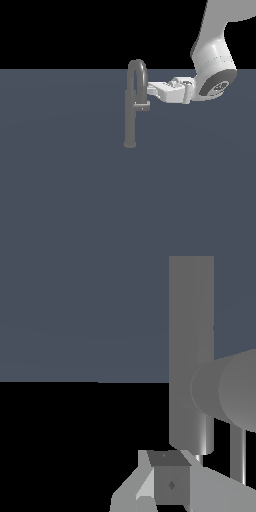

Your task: Turn on the faucet by rotating a designated handle.

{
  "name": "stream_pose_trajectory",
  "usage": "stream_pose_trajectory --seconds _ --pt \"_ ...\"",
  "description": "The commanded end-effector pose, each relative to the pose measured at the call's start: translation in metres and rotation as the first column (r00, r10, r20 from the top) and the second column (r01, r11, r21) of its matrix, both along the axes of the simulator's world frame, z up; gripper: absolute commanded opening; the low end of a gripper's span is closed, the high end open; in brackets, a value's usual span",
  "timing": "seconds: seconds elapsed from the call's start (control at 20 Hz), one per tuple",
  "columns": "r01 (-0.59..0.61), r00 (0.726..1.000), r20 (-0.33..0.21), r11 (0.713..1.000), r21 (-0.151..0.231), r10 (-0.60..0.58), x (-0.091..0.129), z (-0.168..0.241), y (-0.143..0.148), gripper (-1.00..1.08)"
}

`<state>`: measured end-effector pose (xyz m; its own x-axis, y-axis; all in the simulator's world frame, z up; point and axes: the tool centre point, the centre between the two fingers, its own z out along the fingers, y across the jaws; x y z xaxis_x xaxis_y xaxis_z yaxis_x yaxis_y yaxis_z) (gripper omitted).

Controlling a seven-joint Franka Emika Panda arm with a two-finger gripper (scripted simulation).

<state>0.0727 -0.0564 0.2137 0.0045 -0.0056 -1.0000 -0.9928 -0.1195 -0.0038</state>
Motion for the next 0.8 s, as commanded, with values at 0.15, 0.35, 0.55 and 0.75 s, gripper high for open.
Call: stream_pose_trajectory --seconds 0.15,0.35,0.55,0.75 --pt "0.006 1.0 -0.005 1.0 0.006 -0.006 0.001 -0.002 0.001 -1.0" --pt "0.005 1.0 -0.005 1.0 0.005 -0.005 -0.006 0.002 0.0 -1.0" --pt "0.005 1.0 -0.005 1.0 0.006 -0.005 -0.014 0.007 -0.001 -1.0" --pt "0.005 1.0 -0.005 1.0 0.006 -0.005 -0.021 0.01 -0.002 -1.0"
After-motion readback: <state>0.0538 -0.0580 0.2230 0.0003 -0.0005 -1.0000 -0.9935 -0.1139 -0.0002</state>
